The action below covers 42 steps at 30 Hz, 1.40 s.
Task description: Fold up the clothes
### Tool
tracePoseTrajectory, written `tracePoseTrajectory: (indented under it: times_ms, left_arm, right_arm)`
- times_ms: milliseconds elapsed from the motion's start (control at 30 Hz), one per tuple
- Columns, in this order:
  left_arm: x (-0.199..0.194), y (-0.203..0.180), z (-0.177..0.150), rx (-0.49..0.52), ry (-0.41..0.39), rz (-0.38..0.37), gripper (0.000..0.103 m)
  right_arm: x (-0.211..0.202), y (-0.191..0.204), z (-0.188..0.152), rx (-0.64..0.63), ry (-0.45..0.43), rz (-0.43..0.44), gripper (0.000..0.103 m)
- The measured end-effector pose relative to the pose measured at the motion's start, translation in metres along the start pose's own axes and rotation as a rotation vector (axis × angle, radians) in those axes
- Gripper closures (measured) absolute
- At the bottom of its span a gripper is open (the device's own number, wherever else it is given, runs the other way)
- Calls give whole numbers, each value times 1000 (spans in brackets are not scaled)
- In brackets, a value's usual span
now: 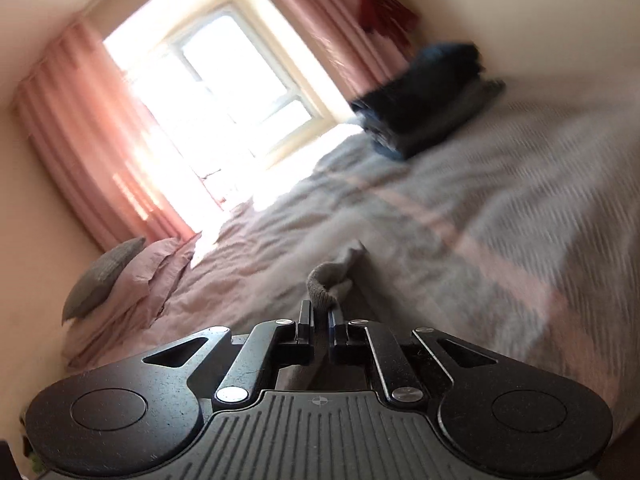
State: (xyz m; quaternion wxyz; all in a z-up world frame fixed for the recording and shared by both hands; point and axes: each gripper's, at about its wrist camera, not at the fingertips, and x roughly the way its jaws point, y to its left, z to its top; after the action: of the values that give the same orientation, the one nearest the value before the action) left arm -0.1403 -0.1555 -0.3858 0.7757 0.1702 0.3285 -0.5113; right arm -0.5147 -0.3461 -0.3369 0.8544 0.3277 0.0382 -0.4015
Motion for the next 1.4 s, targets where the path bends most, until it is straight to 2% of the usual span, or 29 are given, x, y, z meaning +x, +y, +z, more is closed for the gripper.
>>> tracePoseTrajectory:
  times_ms: [100,200,233,300,367,400,467,500,567,600,667,700,767,833,867,933,967,1000,1067,1133,1167,1233,1300,1400]
  left_arm:
    - [2,-4,-3,12,9,-15,51]
    - [6,-8,-6,34,24,-17,51]
    - [5,-10,-7,48,22,-12,51]
    - [2,-10,-7,70,19,-9,51]
    - [3,-7,-6,72,30,-4,51]
    - [2,-5,-5,66,35,-2,53]
    - [-3,-1,0,51,28,-12,58]
    - [-6,0,4,52,15,-12,58]
    - [-5,1,16,70,-11,10,59]
    - [-2,0,24,77,-20,24,61]
    - [9,-5,41,79,-37,34,65]
    - [16,-9,49,82,-51,15,65]
    - [33,-20,62,103,-72,-15,64]
    - [54,-27,68,139,-85,-5,64]
    - [64,-25,69,145,-82,13,64]
    - [87,-10,64,126,-17,84,64]
    - [91,3,59,98,-4,90,64]
    - [89,15,55,69,-12,69,64]
    - [81,33,50,47,-1,58,67]
    - [69,39,55,16,26,55,77]
    - [63,38,61,-3,18,33,78]
    - [56,25,74,-10,-28,-49,78]
    - [60,-4,90,37,-66,-99,77]
    - [83,-53,107,135,-83,-121,82]
  right_arm:
    - [1,3,2,-58,-8,-47,102]
    - [29,-39,-18,37,110,-207,102]
    - [38,-53,-27,79,154,-237,102]
    - [29,-57,-34,127,130,-236,102]
    - [18,-38,-29,57,101,-244,102]
    - [19,-32,-26,24,116,-264,102]
    - [33,-32,-25,-35,214,-333,96]
    - [36,-35,-24,-23,228,-353,90]
    - [31,-30,-17,-6,193,-383,83]
    - [30,-21,-12,-39,162,-400,82]
    - [39,1,-6,-154,109,-386,79]
    - [49,13,-4,-211,105,-355,79]
    - [68,31,-5,-290,127,-276,79]
    - [94,47,-13,-387,155,-204,79]
    - [105,50,-17,-427,167,-200,79]
    - [128,42,-28,-488,215,-247,79]
    - [137,30,-32,-484,250,-284,79]
    - [138,15,-33,-459,263,-269,80]
    - [126,-8,-30,-383,253,-184,81]
    - [113,-17,-19,-376,272,-226,81]
    - [108,-20,-13,-377,273,-249,81]
    - [99,-26,4,-348,256,-280,81]
    - [99,-29,19,-300,228,-272,81]
    - [115,-20,25,-301,246,-244,81]
